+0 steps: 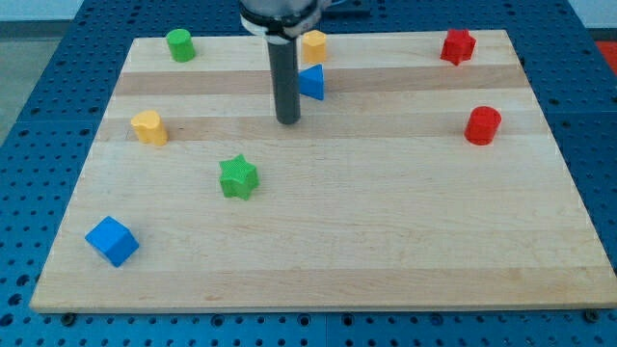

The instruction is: Move the triangle diagonal to the green star

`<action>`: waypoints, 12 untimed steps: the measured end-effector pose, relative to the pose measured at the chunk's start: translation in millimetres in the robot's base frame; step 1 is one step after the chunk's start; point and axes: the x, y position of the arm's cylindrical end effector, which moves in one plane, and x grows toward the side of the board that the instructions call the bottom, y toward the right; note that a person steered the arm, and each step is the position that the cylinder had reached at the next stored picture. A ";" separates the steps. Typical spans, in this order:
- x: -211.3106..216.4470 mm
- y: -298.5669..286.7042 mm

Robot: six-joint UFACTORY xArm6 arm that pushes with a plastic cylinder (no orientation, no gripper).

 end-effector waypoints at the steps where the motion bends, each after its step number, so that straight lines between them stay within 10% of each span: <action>1: -26.5 -21.0; 6: -75.5 55.5; 12: -11.8 63.9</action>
